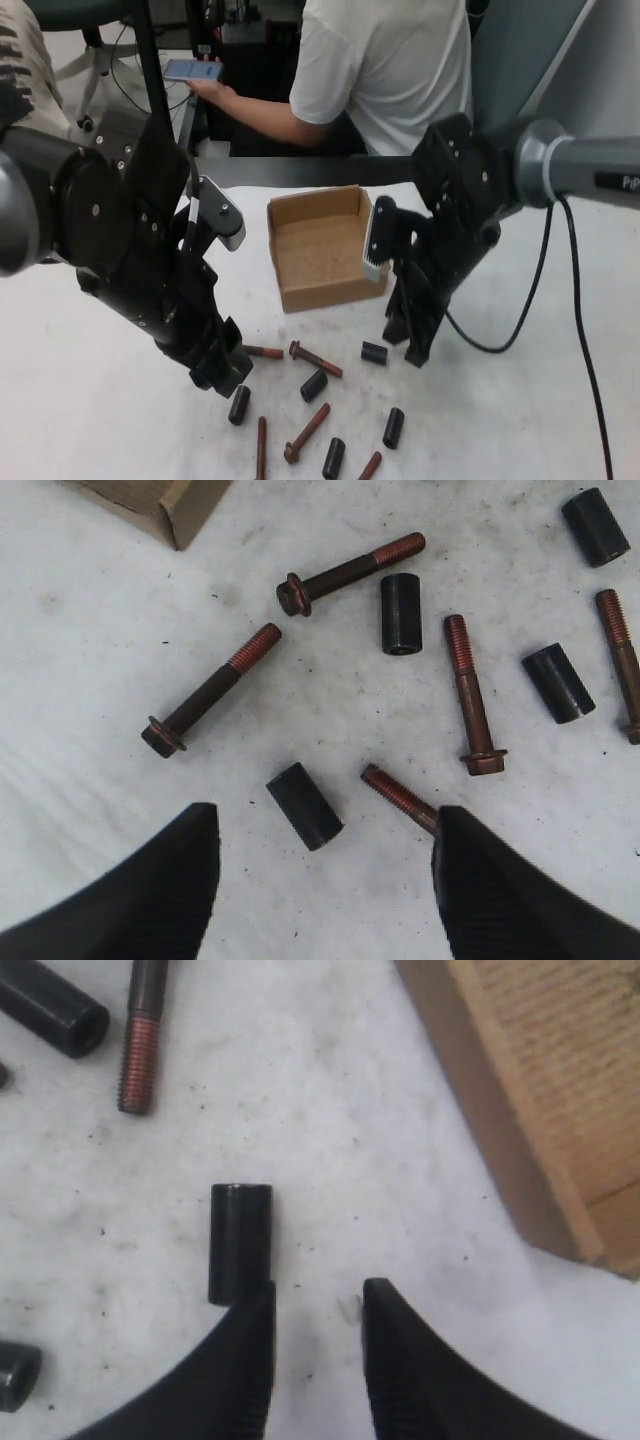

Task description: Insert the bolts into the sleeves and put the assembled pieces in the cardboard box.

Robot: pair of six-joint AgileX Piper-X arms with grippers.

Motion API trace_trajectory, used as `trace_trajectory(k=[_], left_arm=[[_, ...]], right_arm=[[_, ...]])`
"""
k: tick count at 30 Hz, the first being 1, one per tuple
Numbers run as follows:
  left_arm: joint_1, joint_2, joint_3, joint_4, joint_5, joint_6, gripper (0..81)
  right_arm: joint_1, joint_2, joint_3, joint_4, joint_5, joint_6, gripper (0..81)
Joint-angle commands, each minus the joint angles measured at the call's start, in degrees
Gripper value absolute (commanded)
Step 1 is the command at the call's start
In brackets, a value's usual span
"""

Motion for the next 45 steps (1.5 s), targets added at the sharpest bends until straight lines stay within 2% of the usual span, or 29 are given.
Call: trace_trajectory(k=[1, 9, 22, 26, 33, 39, 45], left_arm=[[0.1, -0.7, -0.6, 0.2, 0.4, 0.4, 57.4], [0.1, -0.7, -0.6, 0.2, 0.4, 0.0, 57.4], [0.1, -0.7, -0.6, 0.4, 0.4, -0.1, 57.4], [0.1, -0.7, -0.6, 0.5, 1.6, -0.4, 57.4], [0.1, -0.7, -0.6, 0.2, 2.5, -1.1, 57.4], [0.1, -0.7, -0.6, 0.2, 2.5, -1.1, 57.4], [0.1, -0.7, -0.6, 0.2, 2.5, -0.9, 57.4]], right_arm=[[0.3, -0.6, -0.7, 0.9, -0.3, -2.6, 27.6], [1.1, -0.3, -0.7, 4.3, -0.4, -5.0, 26.8], [8.8, 2.7, -0.6, 3.2, 0.2, -5.2, 26.8], [8.2, 3.1, -0.6, 3.6, 3.6, -5.4, 26.8], [4.8, 3.1, -2.5, 3.3, 4.3, -5.3, 26.8], [4.0, 3.0, -9.5, 3.1, -1.9, -1.6, 26.8], [3.9, 3.0, -12.3, 2.1, -1.4, -2.3, 26.8]])
